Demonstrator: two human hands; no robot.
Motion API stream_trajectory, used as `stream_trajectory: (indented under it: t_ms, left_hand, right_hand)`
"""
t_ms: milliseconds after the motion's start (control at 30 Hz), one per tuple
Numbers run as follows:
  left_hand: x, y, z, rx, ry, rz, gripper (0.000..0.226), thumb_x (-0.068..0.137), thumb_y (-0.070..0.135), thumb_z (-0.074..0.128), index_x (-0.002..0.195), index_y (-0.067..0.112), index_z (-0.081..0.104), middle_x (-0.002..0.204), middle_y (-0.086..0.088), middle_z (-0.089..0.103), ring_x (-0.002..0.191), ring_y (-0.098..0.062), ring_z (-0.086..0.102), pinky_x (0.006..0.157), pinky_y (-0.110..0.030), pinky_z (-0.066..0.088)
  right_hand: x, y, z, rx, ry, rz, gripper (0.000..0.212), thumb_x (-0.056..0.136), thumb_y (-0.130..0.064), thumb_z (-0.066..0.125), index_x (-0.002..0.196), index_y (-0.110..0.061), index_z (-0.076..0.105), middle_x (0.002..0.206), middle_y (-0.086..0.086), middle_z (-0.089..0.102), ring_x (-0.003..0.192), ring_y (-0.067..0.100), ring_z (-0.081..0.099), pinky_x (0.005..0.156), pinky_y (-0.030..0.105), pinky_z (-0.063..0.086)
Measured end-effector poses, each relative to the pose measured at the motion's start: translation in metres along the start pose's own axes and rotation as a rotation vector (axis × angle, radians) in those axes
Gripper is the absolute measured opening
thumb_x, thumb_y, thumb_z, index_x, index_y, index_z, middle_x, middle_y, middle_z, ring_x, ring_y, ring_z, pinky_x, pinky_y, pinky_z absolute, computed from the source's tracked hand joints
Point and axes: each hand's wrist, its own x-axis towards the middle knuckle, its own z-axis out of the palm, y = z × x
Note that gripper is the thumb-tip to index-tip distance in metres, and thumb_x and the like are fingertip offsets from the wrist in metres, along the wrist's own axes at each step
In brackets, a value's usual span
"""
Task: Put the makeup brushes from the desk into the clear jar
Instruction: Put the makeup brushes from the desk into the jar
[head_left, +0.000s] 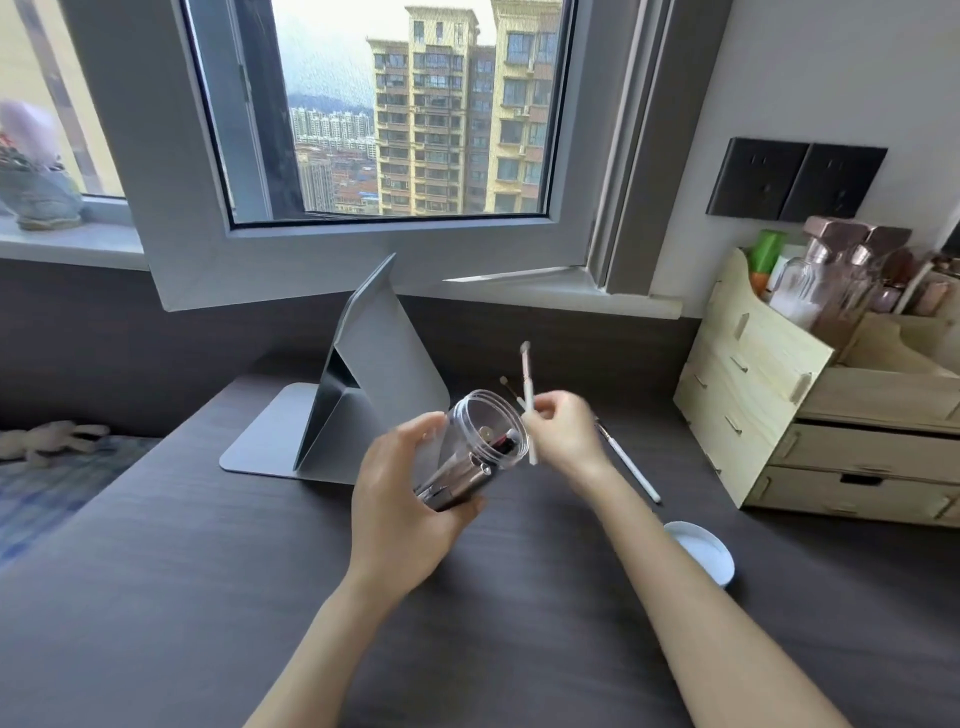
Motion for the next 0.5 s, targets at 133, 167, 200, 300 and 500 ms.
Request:
stream_trajectory:
  t_ms: [133,167,200,300,500]
  left_hand:
    - [0.0,0.003,0.0,0.189,-0.008,0.153,0.072,0.045,0.029,0.079,0.113,0.028,0.055,0.101,0.013,0.06,0.093,-0.012,0.05,0.081,-0.024,0.041]
    - [0.0,0.003,0.0,0.244,-0.016,0.187,0.072,0.044,0.029,0.078,0.113,0.026,0.057,0.1,0.009,0.062,0.093,-0.013,0.05,0.08,-0.026,0.042]
    - [0.0,0.003,0.001,0.269,-0.029,0.199,0.073,0.044,0.029,0.078,0.113,0.026,0.057,0.101,0.008,0.063,0.093,-0.012,0.05,0.08,-0.028,0.043]
    - [-0.001,0.003,0.0,0.16,-0.095,0.143,0.077,0.042,0.029,0.08,0.115,0.032,0.056,0.104,0.021,0.059,0.095,-0.008,0.052,0.084,-0.023,0.041]
    - [-0.001,0.0,-0.002,0.0,-0.155,0.064,0.083,0.043,0.038,0.08,0.119,0.042,0.049,0.109,0.029,0.059,0.101,-0.006,0.056,0.088,-0.018,0.041]
  right_hand:
    - [-0.033,-0.02,-0.054,0.668,0.234,-0.059,0.012,0.083,0.005,0.051,0.084,-0.007,0.052,0.065,0.006,0.057,0.041,0.006,0.059,0.04,0.021,0.05]
    - [-0.042,-0.023,-0.064,0.728,0.235,-0.091,0.015,0.084,0.005,0.051,0.08,-0.01,0.051,0.066,0.007,0.058,0.045,0.008,0.062,0.042,0.022,0.051]
    - [-0.051,-0.026,-0.07,0.755,0.211,-0.109,0.018,0.085,0.004,0.05,0.076,-0.012,0.051,0.067,0.008,0.06,0.049,0.011,0.063,0.045,0.023,0.053]
    - [-0.071,-0.028,-0.071,0.698,0.104,-0.146,0.021,0.087,0.002,0.051,0.074,-0.013,0.057,0.071,0.012,0.066,0.059,0.016,0.066,0.052,0.024,0.056]
    - [-0.084,-0.019,-0.048,0.36,-0.026,-0.217,0.02,0.084,-0.012,0.065,0.073,-0.028,0.07,0.08,0.001,0.068,0.067,0.004,0.055,0.063,0.019,0.045]
